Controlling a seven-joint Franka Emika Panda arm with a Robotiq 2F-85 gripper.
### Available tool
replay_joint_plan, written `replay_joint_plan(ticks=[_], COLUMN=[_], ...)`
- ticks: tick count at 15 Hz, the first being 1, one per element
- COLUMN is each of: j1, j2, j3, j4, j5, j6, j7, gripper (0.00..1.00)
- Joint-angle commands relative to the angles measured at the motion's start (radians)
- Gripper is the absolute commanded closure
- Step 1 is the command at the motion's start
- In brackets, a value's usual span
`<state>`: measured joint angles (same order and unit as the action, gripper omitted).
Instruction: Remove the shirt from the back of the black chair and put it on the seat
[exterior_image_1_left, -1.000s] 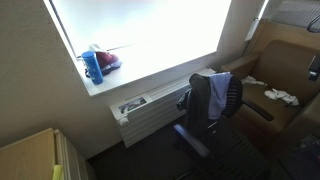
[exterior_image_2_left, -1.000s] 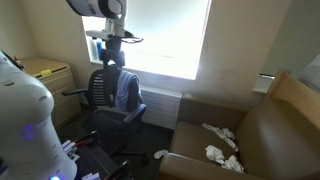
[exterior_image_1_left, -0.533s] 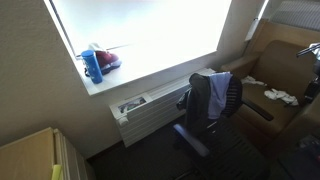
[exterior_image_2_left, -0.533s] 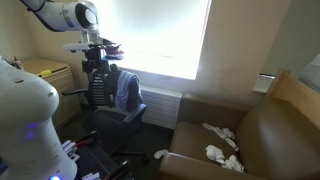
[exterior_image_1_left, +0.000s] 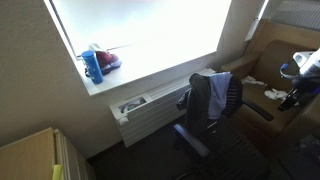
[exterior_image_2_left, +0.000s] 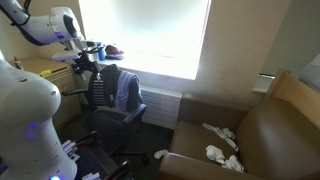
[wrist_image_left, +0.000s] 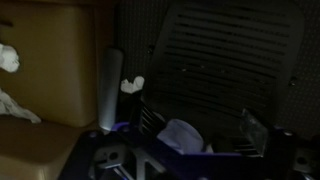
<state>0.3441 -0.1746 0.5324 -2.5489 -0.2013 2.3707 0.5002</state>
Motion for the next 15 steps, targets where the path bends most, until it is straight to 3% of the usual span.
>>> replay_joint_plan(ticks=[1,3,4,6,11,13,15], j1=[-0.050,-0.072,-0.073,-0.037,-0.046,-0.059,-0.093], j2=[0.109,0.120,0.141,0.106,0.128,0.161,0.169], j3=[0.167,0.204,0.186,0.179,0.168,0.166,0.173], j4=[0.056,0.095,0.107,0.083,0.094,0.102,0.129], j5=[-0.280,-0.466,-0.556,-0.482,-0.482,-0.545,-0.752], j6=[0.131,0.160,0.195,0.166,0.187,0.174,0.172], j7=[0.245,0.411,0.500,0.461,0.462,0.526,0.721], gripper=[0.00,0.00,0.00,0.00,0.00,0.00,0.00])
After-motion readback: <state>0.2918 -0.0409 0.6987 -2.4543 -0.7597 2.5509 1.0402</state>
